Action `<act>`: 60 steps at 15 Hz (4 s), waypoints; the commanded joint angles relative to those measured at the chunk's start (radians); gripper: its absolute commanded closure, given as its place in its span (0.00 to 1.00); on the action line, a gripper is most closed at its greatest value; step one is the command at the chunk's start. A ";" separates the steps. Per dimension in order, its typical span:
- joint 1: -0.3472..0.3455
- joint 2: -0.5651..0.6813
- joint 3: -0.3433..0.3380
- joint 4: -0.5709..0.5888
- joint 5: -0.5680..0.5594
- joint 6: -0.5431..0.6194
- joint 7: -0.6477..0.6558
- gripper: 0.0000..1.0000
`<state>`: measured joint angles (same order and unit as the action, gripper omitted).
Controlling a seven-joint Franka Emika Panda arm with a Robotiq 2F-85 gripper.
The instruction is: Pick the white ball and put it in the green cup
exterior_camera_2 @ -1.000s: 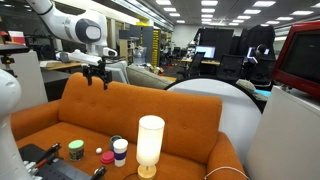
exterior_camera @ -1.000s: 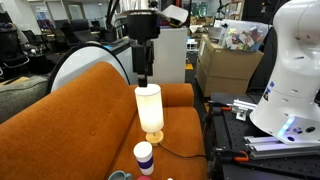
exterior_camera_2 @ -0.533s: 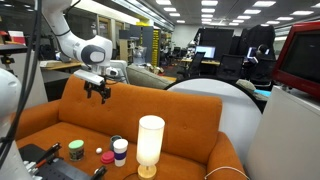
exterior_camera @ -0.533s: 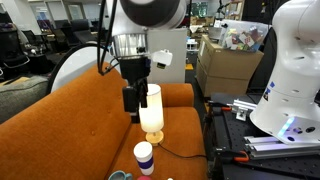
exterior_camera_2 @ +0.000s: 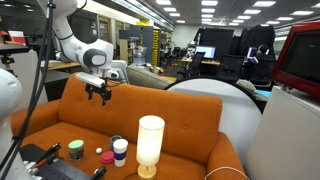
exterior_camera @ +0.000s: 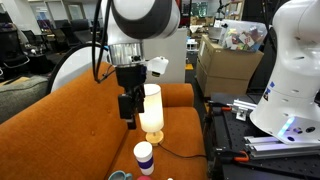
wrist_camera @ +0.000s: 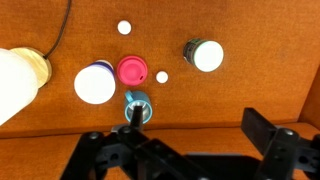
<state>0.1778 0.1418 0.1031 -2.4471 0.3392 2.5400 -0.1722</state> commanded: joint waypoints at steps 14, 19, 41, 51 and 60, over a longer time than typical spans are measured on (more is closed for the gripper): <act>-0.050 0.356 0.134 0.103 0.129 0.200 0.003 0.00; -0.060 0.429 0.141 0.116 0.052 0.247 0.057 0.00; -0.247 0.789 0.310 0.332 0.093 0.365 0.098 0.00; -0.199 0.850 0.271 0.413 0.102 0.367 0.217 0.00; -0.126 1.019 0.200 0.577 0.099 0.363 0.426 0.00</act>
<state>0.0520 1.1588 0.3034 -1.8743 0.4470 2.9060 0.2453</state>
